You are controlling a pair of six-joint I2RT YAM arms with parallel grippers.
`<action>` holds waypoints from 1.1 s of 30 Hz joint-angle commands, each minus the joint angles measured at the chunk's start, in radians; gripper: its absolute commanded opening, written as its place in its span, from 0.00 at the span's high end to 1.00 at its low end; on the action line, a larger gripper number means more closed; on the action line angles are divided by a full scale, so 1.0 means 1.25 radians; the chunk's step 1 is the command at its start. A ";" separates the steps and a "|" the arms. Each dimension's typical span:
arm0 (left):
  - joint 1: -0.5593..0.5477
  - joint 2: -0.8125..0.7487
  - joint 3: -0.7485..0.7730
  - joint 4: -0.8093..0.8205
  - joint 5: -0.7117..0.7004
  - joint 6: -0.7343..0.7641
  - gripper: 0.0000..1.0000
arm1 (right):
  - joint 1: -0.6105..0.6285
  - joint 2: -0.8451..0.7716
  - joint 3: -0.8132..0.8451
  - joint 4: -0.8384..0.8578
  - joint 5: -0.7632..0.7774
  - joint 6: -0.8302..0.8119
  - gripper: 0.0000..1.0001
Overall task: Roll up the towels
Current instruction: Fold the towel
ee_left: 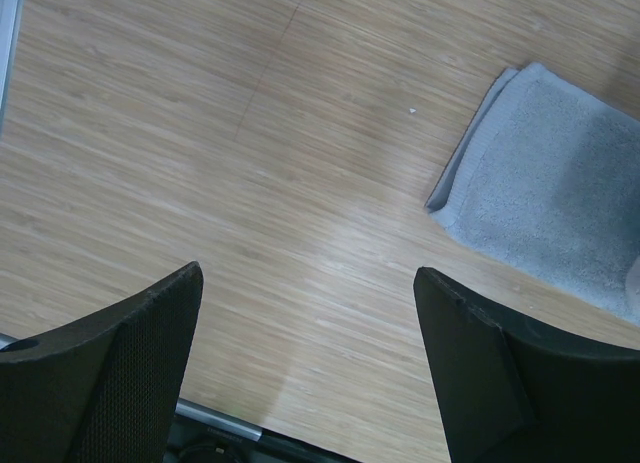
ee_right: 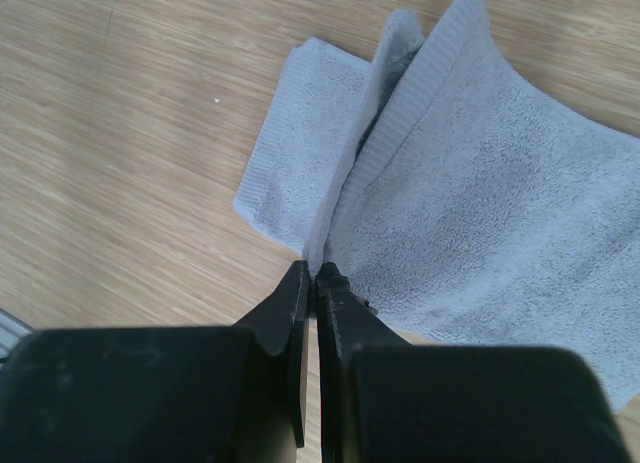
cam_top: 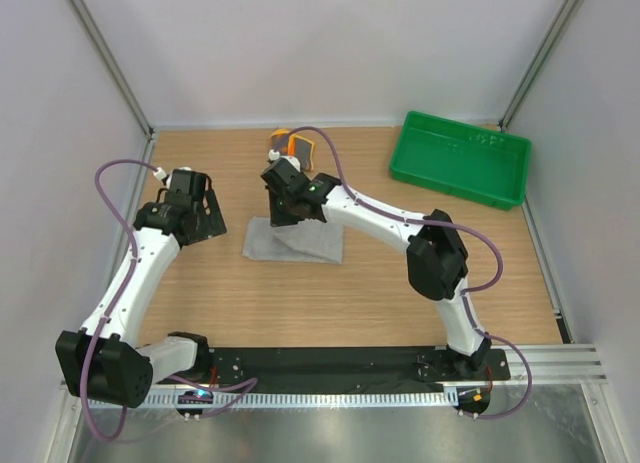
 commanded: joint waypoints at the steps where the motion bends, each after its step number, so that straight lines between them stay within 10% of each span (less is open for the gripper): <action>1: 0.007 -0.021 0.000 0.009 -0.011 0.004 0.13 | 0.010 0.010 0.038 0.043 -0.021 0.013 0.99; 9: 0.010 -0.022 -0.002 0.009 -0.013 0.002 0.13 | 0.026 0.082 0.024 0.131 -0.109 0.013 0.96; 22: 0.012 -0.021 -0.005 0.008 -0.021 0.001 0.13 | 0.033 0.130 0.052 0.203 -0.151 0.001 0.19; 33: 0.012 -0.003 -0.008 0.008 -0.012 -0.002 0.14 | -0.051 -0.080 0.004 0.171 -0.147 -0.019 0.09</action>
